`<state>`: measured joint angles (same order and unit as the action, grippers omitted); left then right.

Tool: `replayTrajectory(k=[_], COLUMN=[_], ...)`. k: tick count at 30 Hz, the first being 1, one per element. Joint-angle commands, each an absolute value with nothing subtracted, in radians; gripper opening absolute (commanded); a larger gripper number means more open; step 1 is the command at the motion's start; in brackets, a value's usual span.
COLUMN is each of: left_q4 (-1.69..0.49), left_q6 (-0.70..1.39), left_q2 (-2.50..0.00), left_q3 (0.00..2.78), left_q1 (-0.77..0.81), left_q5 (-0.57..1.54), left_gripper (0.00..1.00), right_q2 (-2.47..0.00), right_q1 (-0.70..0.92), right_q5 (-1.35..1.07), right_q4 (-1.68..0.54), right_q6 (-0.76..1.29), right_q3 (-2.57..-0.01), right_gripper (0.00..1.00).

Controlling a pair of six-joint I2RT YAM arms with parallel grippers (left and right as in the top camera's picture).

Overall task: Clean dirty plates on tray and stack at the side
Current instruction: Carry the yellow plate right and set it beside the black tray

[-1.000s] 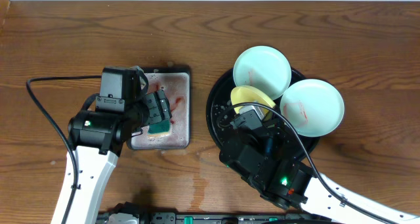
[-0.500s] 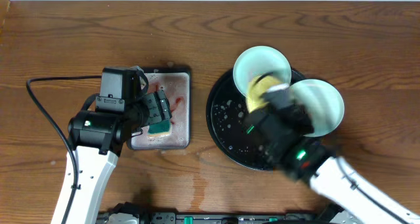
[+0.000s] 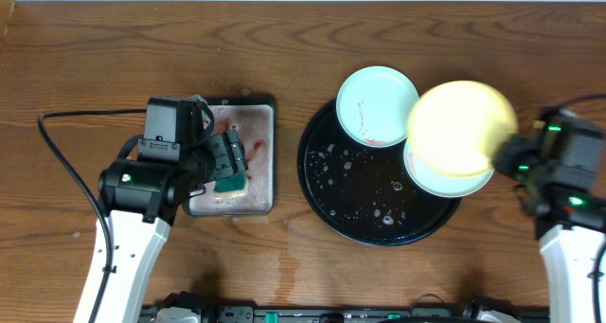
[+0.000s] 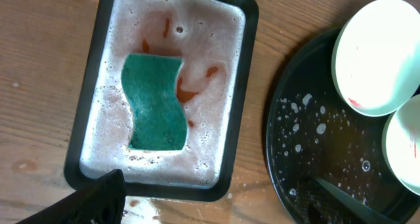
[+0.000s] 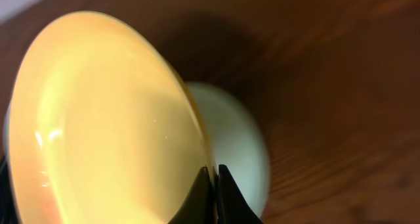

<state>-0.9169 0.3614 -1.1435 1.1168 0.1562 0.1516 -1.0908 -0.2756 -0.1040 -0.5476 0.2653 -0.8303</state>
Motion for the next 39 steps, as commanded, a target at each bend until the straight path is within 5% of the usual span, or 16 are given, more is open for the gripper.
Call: replayTrajectory(k=[1, 11, 20, 23, 28, 34, 39], left_q4=[-0.92, -0.92, -0.92, -0.92, -0.92, -0.919, -0.919], left_q6=[0.352, 0.352, 0.352, 0.352, 0.352, 0.352, 0.352], left_q2=[-1.145, -1.145, -1.145, -1.145, -1.145, -1.145, -1.145], left_q3=[1.114, 1.114, 1.114, 1.114, 1.114, 1.114, 1.114], left_q1=[0.153, 0.153, 0.153, 0.153, 0.153, 0.153, 0.153], left_q5=[0.153, 0.153, 0.153, 0.153, 0.153, 0.153, 0.153], left_gripper=[0.84, 0.84, 0.84, 0.84, 0.84, 0.84, 0.84], right_q2=[-1.122, -1.383, -1.608, -1.634, -1.584, -1.441, -1.427], right_q1=[-0.436, -0.765, -0.824, -0.824, -0.816, -0.671, -0.45], right_q5=[-0.188, -0.188, -0.184, -0.184, -0.341, -0.543, -0.344], right_q4=[-0.52, -0.309, -0.247, -0.242, -0.217, -0.199, -0.257], right_q6=[0.316, 0.501, 0.434, 0.427, 0.361, 0.247, 0.119], right_q3=[-0.844, -0.844, -0.844, -0.844, -0.857, -0.857, -0.855], right_gripper=[0.01, 0.01, 0.01, 0.12, 0.49, 0.52, 0.56])
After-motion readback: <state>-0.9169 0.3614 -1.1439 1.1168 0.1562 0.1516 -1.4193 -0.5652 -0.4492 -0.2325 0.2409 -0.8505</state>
